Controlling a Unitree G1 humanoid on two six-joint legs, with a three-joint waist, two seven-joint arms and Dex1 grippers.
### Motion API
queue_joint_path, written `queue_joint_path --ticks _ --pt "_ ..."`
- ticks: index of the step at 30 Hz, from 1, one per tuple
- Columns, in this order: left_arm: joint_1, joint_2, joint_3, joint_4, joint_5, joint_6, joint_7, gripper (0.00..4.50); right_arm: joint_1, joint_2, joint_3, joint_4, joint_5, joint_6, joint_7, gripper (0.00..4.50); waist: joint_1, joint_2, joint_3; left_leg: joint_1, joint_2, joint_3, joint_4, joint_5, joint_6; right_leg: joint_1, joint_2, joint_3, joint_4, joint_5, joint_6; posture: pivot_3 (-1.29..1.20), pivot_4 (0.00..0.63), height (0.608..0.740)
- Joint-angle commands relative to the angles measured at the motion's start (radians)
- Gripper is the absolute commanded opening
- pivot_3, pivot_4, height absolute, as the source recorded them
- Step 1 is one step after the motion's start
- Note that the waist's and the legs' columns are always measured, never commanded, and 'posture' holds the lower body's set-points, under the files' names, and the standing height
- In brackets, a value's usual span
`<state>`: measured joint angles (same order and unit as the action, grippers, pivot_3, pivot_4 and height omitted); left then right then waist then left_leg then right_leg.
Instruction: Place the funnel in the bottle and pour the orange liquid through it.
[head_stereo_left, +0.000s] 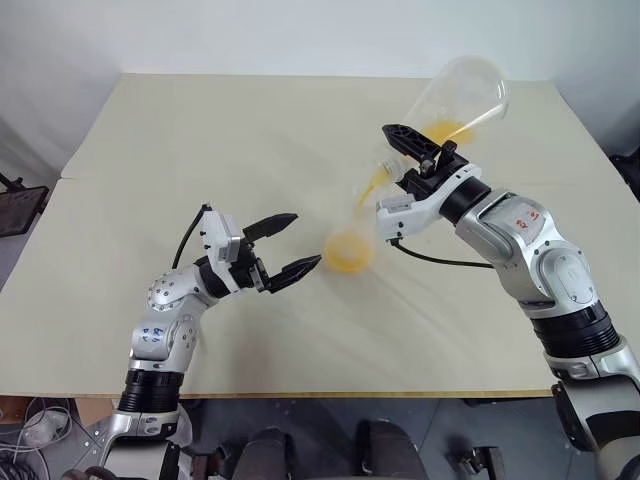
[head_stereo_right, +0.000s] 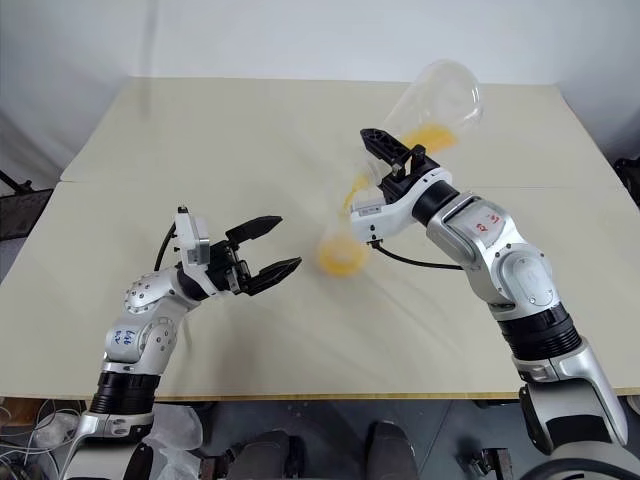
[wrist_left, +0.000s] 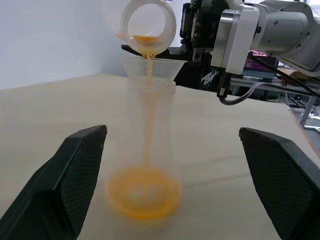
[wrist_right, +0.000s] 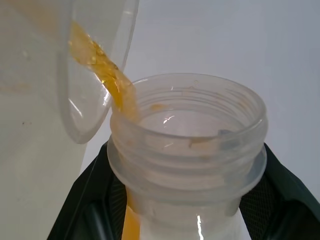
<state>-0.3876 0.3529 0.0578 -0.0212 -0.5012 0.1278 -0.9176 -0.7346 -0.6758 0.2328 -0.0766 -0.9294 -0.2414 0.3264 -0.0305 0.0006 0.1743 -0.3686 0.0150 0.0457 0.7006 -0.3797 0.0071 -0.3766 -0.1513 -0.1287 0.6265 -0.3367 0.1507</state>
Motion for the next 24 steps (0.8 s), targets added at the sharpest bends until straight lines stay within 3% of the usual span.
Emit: queue_joint_path --ticks 1,24 --pt "-0.006 -0.006 0.002 -0.027 -0.001 -0.021 0.005 4.5 -0.019 -0.009 -0.013 -0.035 -0.007 -0.007 -0.024 2.46 0.0 0.0 0.0 0.0 0.0 0.0 0.0 0.0 0.0 0.0 0.0 0.0 0.0 0.0 0.0 0.0 0.15 0.74" --pt "-0.097 0.03 -0.001 -0.015 0.004 0.002 -0.003 4.5 -0.012 -0.009 -0.021 -0.047 -0.029 -0.017 -0.046 2.46 -0.001 0.0 0.0 0.0 0.0 0.0 0.0 0.0 0.0 0.0 0.0 0.0 0.0 0.0 0.0 0.0 0.15 0.74"
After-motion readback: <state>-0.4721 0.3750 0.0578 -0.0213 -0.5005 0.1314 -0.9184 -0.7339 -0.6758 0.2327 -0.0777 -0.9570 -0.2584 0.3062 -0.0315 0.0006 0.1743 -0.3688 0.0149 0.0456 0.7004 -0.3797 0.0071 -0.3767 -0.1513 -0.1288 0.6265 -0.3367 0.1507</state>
